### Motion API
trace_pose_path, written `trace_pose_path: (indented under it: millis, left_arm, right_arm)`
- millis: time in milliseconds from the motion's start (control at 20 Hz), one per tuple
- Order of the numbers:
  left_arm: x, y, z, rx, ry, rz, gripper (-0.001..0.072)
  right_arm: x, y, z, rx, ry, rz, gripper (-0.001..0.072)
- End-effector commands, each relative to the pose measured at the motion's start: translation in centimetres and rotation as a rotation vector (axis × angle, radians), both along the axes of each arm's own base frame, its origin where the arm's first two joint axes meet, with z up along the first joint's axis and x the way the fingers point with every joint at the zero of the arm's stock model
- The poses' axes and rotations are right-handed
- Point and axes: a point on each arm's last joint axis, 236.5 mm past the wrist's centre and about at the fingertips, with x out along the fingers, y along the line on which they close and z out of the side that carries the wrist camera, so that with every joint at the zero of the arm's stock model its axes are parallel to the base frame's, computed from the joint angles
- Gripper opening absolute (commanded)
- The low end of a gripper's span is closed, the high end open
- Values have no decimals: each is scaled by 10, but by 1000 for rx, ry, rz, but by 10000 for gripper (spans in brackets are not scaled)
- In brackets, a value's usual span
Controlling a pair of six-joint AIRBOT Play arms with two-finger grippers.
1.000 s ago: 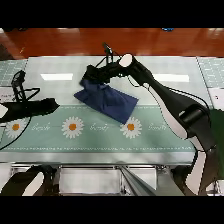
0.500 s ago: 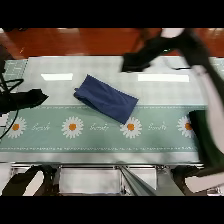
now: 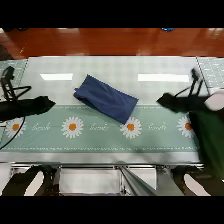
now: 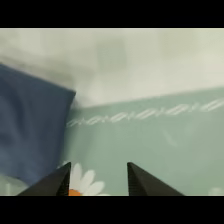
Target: Fold the shirts.
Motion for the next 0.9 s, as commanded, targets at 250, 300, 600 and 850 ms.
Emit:
trace_pose_path:
  millis: [250, 300, 600, 850]
  left_arm:
    - [-5, -9, -17, -8, 17, -12, 19]
    - [-3, -9, -16, -8, 12, -9, 19]
    - [-2, -8, -17, -8, 12, -6, 19]
    - [-2, -8, -17, -8, 12, -5, 19]
  right_arm:
    - [-1, 72, -79, 437, 216, 13, 421]
    - [0, 81, -82, 449, 239, 45, 420]
    - [17, 142, -87, 419, 277, 204, 416]
    - [31, 175, -70, 355, 236, 367, 18]
